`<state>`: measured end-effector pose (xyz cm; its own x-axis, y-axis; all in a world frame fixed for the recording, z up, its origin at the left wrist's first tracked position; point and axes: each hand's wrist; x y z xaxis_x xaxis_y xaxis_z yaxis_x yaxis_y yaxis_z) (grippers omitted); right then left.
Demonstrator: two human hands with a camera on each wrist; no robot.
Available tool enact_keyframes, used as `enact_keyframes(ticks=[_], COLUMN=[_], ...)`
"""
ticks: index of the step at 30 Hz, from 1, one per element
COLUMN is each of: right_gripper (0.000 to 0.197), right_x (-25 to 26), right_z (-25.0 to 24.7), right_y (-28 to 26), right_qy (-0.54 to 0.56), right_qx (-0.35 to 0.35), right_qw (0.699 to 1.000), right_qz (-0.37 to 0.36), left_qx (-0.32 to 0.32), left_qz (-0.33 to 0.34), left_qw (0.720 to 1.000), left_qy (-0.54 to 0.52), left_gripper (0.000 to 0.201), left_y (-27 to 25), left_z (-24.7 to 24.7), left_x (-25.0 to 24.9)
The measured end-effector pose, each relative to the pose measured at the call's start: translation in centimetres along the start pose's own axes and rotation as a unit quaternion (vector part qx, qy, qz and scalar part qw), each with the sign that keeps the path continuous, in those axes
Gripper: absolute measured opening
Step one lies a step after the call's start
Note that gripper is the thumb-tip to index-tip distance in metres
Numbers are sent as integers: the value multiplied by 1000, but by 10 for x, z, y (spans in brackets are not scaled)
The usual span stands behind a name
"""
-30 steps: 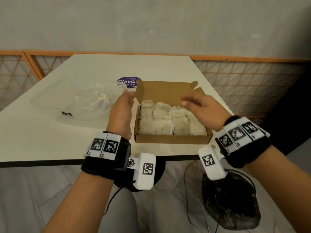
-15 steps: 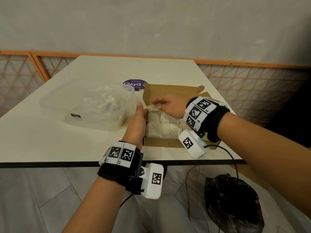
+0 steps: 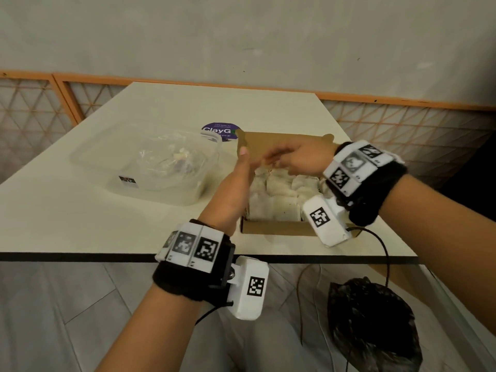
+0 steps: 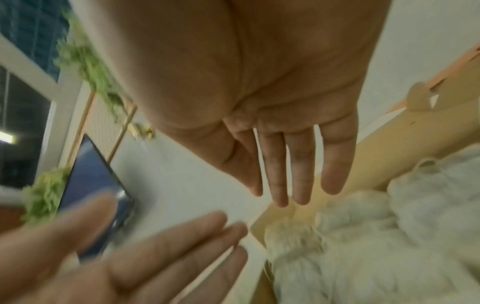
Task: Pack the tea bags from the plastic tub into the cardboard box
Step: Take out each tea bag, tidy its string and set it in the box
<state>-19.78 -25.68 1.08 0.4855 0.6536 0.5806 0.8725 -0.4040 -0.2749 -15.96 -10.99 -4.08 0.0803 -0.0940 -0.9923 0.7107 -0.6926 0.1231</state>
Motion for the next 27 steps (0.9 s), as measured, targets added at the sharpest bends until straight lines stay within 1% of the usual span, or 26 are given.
enact_keyframes(ticks=[1,2,3,4,6,8,9,10,11,13,15,16,18,20,23,25,27], right_gripper=[33,31,30,30,32,34,36,37,39,36,35,38,48,51,48,47,54], right_x=[-8,-18,-31,-44,-72,-101,-115,-125,-134,-144,-141,-137,-133,-130,-130,-133,-134], right_z=[-8,-16,-22,-28,-33,-31,-27,-20,-13,0,10,13,17,22,30,29,27], right_y=[-5,-11,-18,-24,-34,-42,-45,-48,-50,-49,-48,-49,-51,-53,-52,-49,-51], right_qy=[48,99,147,196,300,379,395,398,393,381,303,253,167,112,99,137,161], right_qx=[-19,-44,-71,-99,-162,-208,-216,-210,-192,-136,-100,-96,-121,-139,-133,-133,-125], right_qw=[999,994,986,975,938,896,883,880,885,901,939,956,973,980,984,980,976], right_qz=[10,17,25,31,59,105,132,151,160,155,125,116,109,85,60,56,73], left_qx=[-19,-40,-61,-75,-97,-113,-113,-105,-87,-47,-29,-24,-21,-33,-54,-76,-93], left_qz=[-6,-10,-13,-12,-19,-49,-70,-89,-99,-105,-99,-95,-84,-81,-95,-104,-111], left_qw=[1000,999,998,997,995,992,991,990,991,993,995,995,996,996,994,991,988], left_qy=[-21,-31,-31,-28,-28,-23,-24,-27,-34,-34,-14,0,19,21,12,-21,-63], left_gripper=[65,63,58,58,60,63,65,66,66,64,64,62,58,58,74,69,62], left_y=[0,-1,-2,-2,-1,3,5,7,7,7,9,9,10,8,10,12,14], left_z=[-5,-10,-14,-17,-20,-19,-15,-11,-6,6,14,17,19,20,18,16,15], left_x=[0,2,2,3,4,6,8,10,12,15,18,19,18,17,21,25,26])
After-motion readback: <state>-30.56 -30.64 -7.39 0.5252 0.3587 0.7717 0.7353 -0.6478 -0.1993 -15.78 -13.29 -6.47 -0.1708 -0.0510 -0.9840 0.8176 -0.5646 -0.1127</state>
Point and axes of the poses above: each hand's wrist, its own y-axis towards the middle knuckle, its own z-axis out of the palm, x = y × z, and after that the axes turned 10 degrees about z, right-handed
